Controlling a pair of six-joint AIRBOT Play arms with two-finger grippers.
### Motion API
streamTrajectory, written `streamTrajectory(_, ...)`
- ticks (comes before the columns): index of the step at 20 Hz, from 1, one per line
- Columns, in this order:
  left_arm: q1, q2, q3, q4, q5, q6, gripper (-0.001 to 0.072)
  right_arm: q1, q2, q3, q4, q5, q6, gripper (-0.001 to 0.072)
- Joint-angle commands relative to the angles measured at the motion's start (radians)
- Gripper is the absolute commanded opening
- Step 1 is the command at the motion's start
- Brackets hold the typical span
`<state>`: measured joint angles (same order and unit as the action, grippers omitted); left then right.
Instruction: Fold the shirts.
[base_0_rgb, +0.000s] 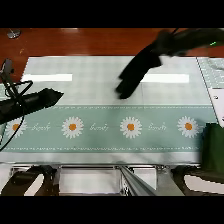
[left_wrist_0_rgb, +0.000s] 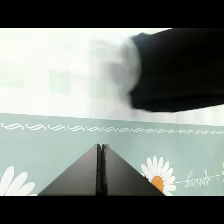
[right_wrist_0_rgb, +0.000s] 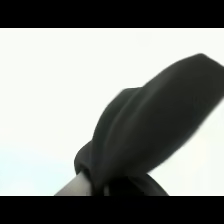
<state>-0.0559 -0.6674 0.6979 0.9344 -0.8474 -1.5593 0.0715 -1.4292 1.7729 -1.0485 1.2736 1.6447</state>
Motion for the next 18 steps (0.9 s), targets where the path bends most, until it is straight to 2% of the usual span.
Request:
streamTrajectory(1, -0.001, 0.000, 0.000, 0.000, 0.000, 0.002, 0.0027, -0.153, 0.001, 0.188, -0.057, 0.192, 0.068, 0.0028)
streamTrajectory(3, -0.001, 0.000, 0.000, 0.000, 0.000, 0.002, 0.0027, -0.250, 0.008, 0.238, -0.062, 0.287, 0.080, 0.0028)
streamTrajectory(7, -0.001, 0.000, 0.000, 0.000, 0.000, 0.002, 0.0027, -0.459, 0.072, 0.246, -0.066, 0.386, 0.125, 0.0028)
streamTrajectory(10, -0.001, 0.000, 0.000, 0.000, 0.001, 0.002, 0.0027, -0.591, 0.119, 0.244, -0.196, 0.564, 0.115, 0.0027)
streamTrajectory(13, -0.001, 0.000, 0.000, 0.000, 0.011, 0.002, 0.0027, -0.707, 0.211, 0.180, -0.262, 0.584, 0.079, 0.0028)
streamTrajectory(15, -0.001, 0.000, 0.000, 0.000, 0.023, 0.002, 0.0027, -0.788, 0.301, 0.053, -0.285, 0.583, 0.065, 0.0028)
streamTrajectory(18, -0.001, 0.000, 0.000, 0.000, 0.044, 0.002, 0.0027, -0.917, 0.454, -0.155, -0.500, 0.583, 0.032, 0.0028)
